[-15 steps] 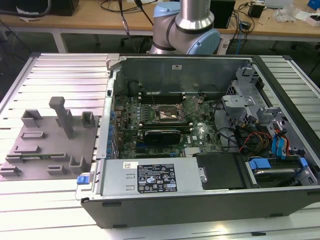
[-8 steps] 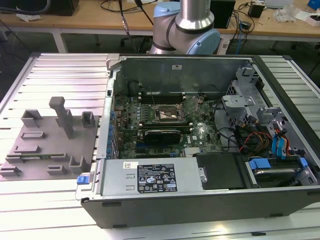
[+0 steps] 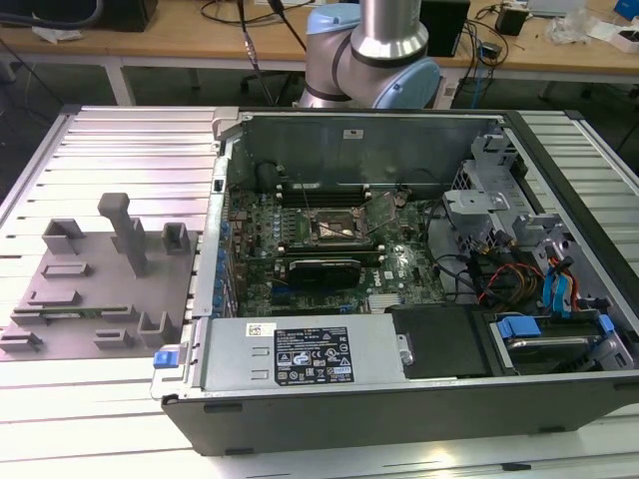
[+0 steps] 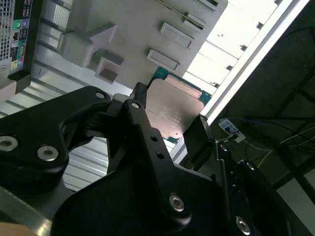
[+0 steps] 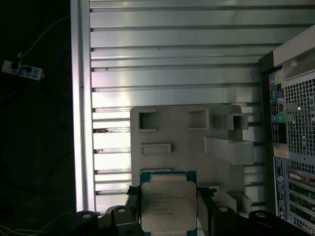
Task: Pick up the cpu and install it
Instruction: 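Pick up the cpu and move it towards the insertion slot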
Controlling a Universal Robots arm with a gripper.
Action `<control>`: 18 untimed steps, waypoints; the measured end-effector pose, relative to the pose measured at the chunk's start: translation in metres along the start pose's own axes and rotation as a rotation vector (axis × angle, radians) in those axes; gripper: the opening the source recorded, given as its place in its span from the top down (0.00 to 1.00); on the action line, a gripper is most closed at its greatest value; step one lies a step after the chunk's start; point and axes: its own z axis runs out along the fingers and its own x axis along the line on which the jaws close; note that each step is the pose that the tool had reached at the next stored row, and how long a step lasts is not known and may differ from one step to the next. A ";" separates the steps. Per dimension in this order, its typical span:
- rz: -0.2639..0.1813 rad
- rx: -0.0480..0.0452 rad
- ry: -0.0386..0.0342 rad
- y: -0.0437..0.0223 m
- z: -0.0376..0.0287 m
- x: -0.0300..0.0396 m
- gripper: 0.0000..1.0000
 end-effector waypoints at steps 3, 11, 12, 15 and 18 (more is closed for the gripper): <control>0.000 0.0001 0.0001 0.0002 0.0001 -0.0051 0.45; 0.000 0.0000 0.0000 0.0007 0.0007 -0.0186 0.45; 0.000 0.0001 0.0001 0.0009 0.0008 -0.0213 0.45; 0.000 0.0000 0.0000 0.0010 0.0010 -0.0255 0.45; 0.000 0.0000 0.0000 0.0013 0.0012 -0.0307 0.45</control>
